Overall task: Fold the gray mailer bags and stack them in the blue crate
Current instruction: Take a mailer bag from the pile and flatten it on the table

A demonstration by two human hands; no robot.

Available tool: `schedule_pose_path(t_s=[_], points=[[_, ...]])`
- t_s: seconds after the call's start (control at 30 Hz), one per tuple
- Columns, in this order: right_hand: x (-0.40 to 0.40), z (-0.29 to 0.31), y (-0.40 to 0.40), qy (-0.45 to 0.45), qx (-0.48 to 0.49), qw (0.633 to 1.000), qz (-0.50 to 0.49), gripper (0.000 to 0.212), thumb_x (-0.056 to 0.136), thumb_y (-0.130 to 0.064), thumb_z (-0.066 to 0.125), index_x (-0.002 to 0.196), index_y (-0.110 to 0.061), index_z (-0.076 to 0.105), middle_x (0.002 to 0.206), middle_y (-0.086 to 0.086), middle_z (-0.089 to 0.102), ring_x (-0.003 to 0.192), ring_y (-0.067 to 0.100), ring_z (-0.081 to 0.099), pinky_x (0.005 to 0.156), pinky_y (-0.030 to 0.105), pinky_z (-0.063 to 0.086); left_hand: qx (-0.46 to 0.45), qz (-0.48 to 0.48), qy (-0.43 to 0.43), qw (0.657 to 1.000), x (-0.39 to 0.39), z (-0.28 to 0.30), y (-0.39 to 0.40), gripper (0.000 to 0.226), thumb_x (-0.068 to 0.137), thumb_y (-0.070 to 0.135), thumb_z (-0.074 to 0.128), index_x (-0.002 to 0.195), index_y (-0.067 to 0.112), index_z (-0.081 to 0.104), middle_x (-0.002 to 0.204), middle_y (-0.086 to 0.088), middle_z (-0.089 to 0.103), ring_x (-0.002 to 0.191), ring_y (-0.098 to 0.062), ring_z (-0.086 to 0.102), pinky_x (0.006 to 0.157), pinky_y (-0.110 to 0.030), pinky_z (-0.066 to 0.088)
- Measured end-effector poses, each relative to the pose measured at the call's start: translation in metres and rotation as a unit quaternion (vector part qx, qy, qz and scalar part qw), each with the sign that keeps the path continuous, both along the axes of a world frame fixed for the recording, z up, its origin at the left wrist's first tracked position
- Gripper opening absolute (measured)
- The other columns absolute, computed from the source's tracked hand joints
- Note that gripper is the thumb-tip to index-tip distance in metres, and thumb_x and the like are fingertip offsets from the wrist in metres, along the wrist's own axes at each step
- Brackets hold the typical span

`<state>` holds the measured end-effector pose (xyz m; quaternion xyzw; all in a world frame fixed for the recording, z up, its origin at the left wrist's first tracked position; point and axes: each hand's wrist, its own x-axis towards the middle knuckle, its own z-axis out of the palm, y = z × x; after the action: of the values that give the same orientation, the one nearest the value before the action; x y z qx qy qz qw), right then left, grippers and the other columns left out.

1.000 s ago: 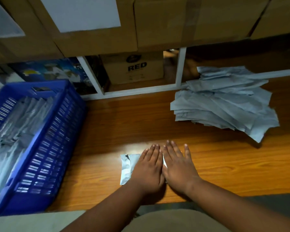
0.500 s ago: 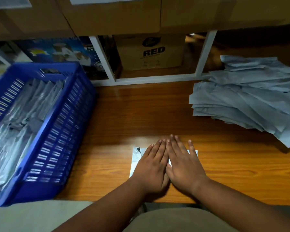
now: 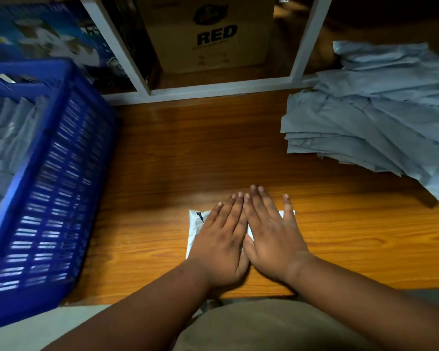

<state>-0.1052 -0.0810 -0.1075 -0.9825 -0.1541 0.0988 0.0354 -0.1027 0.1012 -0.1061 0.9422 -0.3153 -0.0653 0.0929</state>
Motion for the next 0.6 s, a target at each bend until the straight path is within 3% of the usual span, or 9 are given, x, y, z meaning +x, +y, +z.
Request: schedule_pose_path(t_s=[0.2,0.47,0.6], points=[[-0.001,0.006,0.002,0.003,-0.002,1.0,-0.005,0.086,0.102,-0.058,0.03,0.171,-0.013,0.004,0.178,0.01,-0.004,0.165,0.026,-0.01,0.128,0.067,0.003,-0.011,-0.006,-0.004,1.0,-0.001,0.0,0.002,0.092,0.098,0.043,0.05,0.169,0.004,0.006,0.177,-0.017,-0.001,0.165,-0.03,-0.005,0.13,-0.054,0.015],[-0.003,0.015,0.006,0.025,-0.001,1.0,-0.009,0.088,0.102,-0.066,0.02,0.169,-0.021,-0.013,0.175,0.004,-0.025,0.162,0.02,-0.024,0.124,0.07,-0.01,0.031,-0.032,-0.001,0.999,0.001,0.006,0.015,0.095,0.096,0.056,0.044,0.169,0.005,0.009,0.177,-0.018,0.006,0.165,-0.031,-0.001,0.13,-0.054,0.012],[-0.004,0.013,0.025,-0.016,0.021,0.999,0.019,0.089,0.101,-0.065,0.03,0.171,-0.017,0.005,0.178,0.007,-0.011,0.165,0.024,-0.008,0.126,0.072,0.0,0.056,-0.037,-0.021,0.998,0.006,0.01,0.039,0.097,0.095,0.062,0.042,0.17,0.01,0.01,0.177,-0.015,0.01,0.165,-0.03,0.002,0.13,-0.054,0.01]])
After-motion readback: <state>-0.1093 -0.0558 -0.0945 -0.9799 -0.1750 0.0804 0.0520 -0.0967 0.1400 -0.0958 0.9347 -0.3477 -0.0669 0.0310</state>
